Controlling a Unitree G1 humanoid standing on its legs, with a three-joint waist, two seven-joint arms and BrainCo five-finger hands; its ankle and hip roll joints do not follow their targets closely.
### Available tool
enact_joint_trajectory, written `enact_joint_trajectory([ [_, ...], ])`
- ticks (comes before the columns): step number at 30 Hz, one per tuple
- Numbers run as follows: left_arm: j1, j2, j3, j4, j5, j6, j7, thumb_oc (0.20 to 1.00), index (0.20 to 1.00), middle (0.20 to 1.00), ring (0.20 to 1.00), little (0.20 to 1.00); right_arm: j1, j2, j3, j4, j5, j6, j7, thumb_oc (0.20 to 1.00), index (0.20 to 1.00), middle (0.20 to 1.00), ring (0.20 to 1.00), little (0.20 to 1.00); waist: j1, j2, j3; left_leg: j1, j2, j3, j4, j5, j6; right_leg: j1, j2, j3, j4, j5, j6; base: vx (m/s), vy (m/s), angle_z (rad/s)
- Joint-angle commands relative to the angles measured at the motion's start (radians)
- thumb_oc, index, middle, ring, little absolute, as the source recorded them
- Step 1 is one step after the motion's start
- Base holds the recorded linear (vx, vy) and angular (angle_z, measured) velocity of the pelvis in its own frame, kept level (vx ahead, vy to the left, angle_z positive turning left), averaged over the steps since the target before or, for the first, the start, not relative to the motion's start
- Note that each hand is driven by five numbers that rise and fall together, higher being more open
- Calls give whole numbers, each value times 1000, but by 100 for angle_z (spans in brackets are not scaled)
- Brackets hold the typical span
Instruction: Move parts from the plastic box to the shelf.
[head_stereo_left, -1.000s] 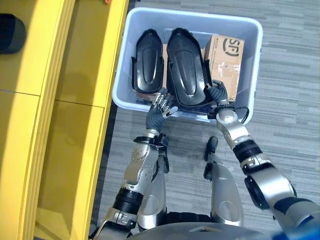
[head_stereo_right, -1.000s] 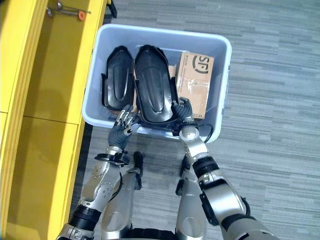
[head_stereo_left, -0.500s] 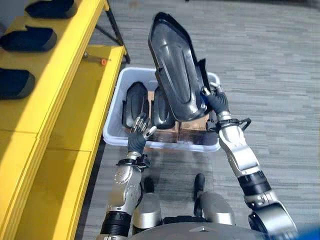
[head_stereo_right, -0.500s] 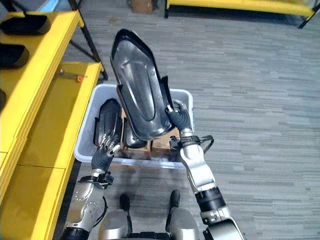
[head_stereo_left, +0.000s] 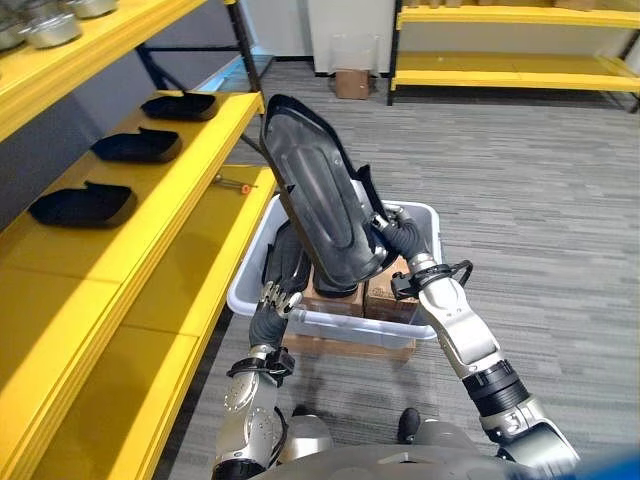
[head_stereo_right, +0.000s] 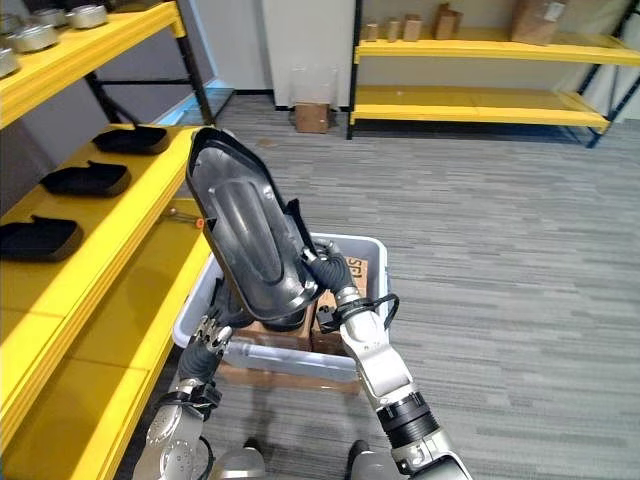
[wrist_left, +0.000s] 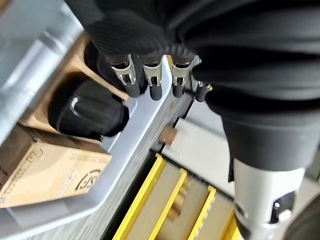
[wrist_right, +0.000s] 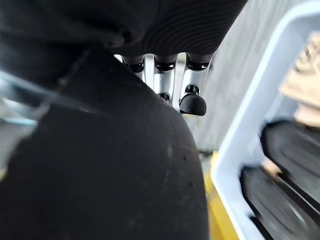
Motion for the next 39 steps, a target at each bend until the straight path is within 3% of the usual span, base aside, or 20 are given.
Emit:
enact_joint_trajectory([
  [1, -49, -12, 11, -81, 32, -61, -24, 1000, 1000, 1000, 1000, 1000, -69, 45, -120, -104, 27, -53, 6, 200, 200, 200, 200, 200, -45, -65, 105, 123, 24, 256, 22, 97, -110, 118, -84, 28, 5, 79, 67, -90, -13, 160],
  [2, -55, -17, 11, -74, 31, -64, -28, 1000, 1000, 1000, 1000, 1000, -45, 47, -133, -108, 32, -50, 12, 200, 200, 200, 200, 200, -54, -67, 113, 137, 31, 249, 16, 102, -121, 130, -93, 12, 9, 81, 71, -39, 30, 167],
  [5, -81, -42, 14, -34, 25, -64, -45, 1000, 1000, 1000, 1000, 1000, 37, 59, -203, -136, 34, -43, 25, 200, 200, 200, 200, 200, -87, -61, 118, 171, 55, 324, 10, 116, -145, 137, -129, -41, 65, 88, 83, -14, 99, 122],
  [8, -76, -39, 5, -27, 28, -67, -54, 1000, 1000, 1000, 1000, 1000, 78, 64, -234, -147, 37, -46, 49, 200, 200, 200, 200, 200, -103, -42, 97, 207, 59, 311, -61, 122, -144, 137, -146, -61, 84, 76, 75, -7, 149, 64],
  [10, -89, -32, 11, -22, 33, -71, -41, 1000, 1000, 1000, 1000, 1000, 104, 68, -272, -149, 30, -62, 51, 200, 200, 200, 200, 200, -101, -35, 75, 179, 37, 285, -47, 113, -146, 135, -169, -88, 75, 74, 63, 46, 193, 41],
  [12, -74, -2, 17, -39, 43, -84, -33, 1000, 1000, 1000, 1000, 1000, 135, 74, -306, -157, 17, -74, 65, 200, 200, 200, 200, 200, -99, -32, 65, 190, 28, 310, -62, 112, -141, 146, -185, -100, 63, 69, 62, 76, 195, 34],
  [19, -86, 14, 40, -32, 51, -90, -21, 1000, 1000, 1000, 1000, 1000, 135, 81, -323, -118, -5, -71, 73, 200, 200, 200, 200, 200, -84, -32, 55, 185, -7, 296, -82, 103, -138, 157, -210, -114, 19, 63, 54, 25, 150, 6],
  [24, -89, 20, 74, -26, 55, -96, -19, 1000, 1000, 1000, 1000, 1000, 118, 99, -260, -61, -11, -68, 104, 200, 200, 200, 200, 200, -39, -55, 54, 184, -35, 282, -83, 91, -140, 178, -234, -149, 1, 60, 54, 83, 151, 20],
  [27, -107, 30, 116, -14, 64, -98, -12, 1000, 1000, 1000, 1000, 1000, 61, 115, -173, -19, -23, -68, 113, 200, 200, 200, 200, 200, 31, -66, 80, 192, -65, 270, -74, 87, -143, 201, -272, -184, 3, 54, 56, 140, 273, 14],
  [29, -106, 40, 133, -14, 71, -94, -16, 1000, 1000, 1000, 1000, 1000, 43, 121, -154, -9, -27, -68, 115, 200, 200, 200, 200, 200, 56, -56, 88, 189, -81, 261, -73, 88, -141, 201, -292, -190, 21, 59, 56, 129, 386, 30],
  [31, -91, 77, 110, -26, 72, -82, -19, 1000, 1000, 1000, 1000, 1000, 22, 108, -126, -21, -23, -65, 112, 200, 200, 200, 200, 200, 26, 28, 152, 209, -89, 227, -83, 67, -118, 123, -315, -113, 230, 54, 49, 96, 614, 51],
  [32, -98, 90, 100, -26, 72, -77, -20, 1000, 1000, 1000, 1000, 1000, 31, 99, -143, -36, -21, -68, 107, 200, 200, 200, 200, 200, 7, 38, 167, 207, -94, 211, -83, 58, -110, 80, -276, -38, 273, 41, 49, 1, 344, 62],
  [33, -98, 90, 100, -26, 72, -77, -20, 1000, 1000, 1000, 1000, 1000, 32, 98, -143, -36, -20, -68, 107, 200, 200, 200, 200, 200, 11, 38, 164, 206, -95, 215, -83, 56, -111, 74, -277, -34, 277, 38, 50, -5, 339, 62],
  [34, -109, 94, 66, -3, 64, -68, -13, 1000, 1000, 1000, 1000, 1000, 62, 66, -178, -66, 4, -75, 91, 200, 200, 200, 200, 200, -78, 53, 195, 200, -120, 132, -83, 39, -97, -31, -141, 99, 294, 27, 67, 63, 315, 77],
  [35, -111, 92, 55, 3, 61, -64, -11, 1000, 1000, 1000, 1000, 1000, 71, 55, -181, -72, 11, -74, 89, 200, 200, 200, 200, 200, -109, 56, 195, 191, -131, 106, -83, 34, -97, -63, -118, 119, 258, 34, 63, 119, 395, 151],
  [37, -153, 73, 14, 14, 47, -49, -1, 1000, 1000, 1000, 1000, 1000, 89, 62, -168, -75, 15, -73, 81, 200, 200, 200, 200, 200, -179, 24, 195, 174, -180, 6, -83, 20, -87, -176, -64, 228, 73, 66, 43, 118, 111, 209],
  [39, -177, 69, -9, 12, 36, -44, -2, 1000, 1000, 1000, 1000, 1000, 79, 67, -170, -79, 17, -73, 74, 200, 200, 200, 200, 200, -194, 12, 195, 171, -190, -40, -83, 25, -80, -195, -72, 280, -25, 86, 33, 49, -56, 131],
])
